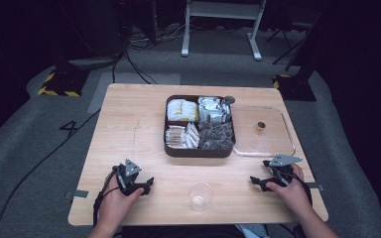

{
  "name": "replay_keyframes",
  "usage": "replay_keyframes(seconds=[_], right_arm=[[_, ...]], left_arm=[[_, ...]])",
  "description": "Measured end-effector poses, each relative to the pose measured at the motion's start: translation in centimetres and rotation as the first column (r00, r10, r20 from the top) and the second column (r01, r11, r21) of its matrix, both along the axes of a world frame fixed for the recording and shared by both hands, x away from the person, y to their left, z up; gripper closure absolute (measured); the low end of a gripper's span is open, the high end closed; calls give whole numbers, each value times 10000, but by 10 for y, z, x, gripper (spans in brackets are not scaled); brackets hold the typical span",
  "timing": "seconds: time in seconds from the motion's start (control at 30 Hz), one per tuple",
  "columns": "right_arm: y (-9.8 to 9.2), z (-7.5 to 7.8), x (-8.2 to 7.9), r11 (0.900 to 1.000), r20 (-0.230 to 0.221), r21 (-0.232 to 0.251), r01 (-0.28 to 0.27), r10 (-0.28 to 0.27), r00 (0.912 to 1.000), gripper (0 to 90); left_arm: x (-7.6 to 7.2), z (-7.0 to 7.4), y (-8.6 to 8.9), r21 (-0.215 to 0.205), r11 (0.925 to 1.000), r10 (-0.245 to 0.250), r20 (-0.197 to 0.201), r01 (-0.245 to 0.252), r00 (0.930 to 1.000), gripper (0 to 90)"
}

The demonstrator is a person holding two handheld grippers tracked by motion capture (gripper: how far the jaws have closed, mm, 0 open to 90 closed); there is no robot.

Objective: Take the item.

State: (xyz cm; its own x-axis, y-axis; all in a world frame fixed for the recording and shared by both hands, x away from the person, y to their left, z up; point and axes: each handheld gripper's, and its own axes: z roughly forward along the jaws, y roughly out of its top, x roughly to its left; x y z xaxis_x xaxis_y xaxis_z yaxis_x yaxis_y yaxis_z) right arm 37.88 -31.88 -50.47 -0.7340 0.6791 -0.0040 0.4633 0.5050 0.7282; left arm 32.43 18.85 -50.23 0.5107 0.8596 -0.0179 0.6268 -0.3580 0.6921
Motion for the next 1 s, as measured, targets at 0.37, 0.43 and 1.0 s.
replay_keyframes(seconds=[0.37, 0.43, 1.0], right_arm=[[0, 0, 0, 10000, 1, 8, -12, 12, 10000, 98], [0, 0, 0, 10000, 6, -2, -12, 12, 10000, 98], [-4, 0, 2, 9999, 88, 126, -80, 79, 9999, 161]], left_arm=[[5, 28, -7, -829, 9939, -718, 196, 732, 9972, 351], [9, 35, -9, -890, 9921, -861, 242, 880, 9960, 351], [49, 90, -39, -1107, 9727, -1973, 685, 2040, 9780, 393]])
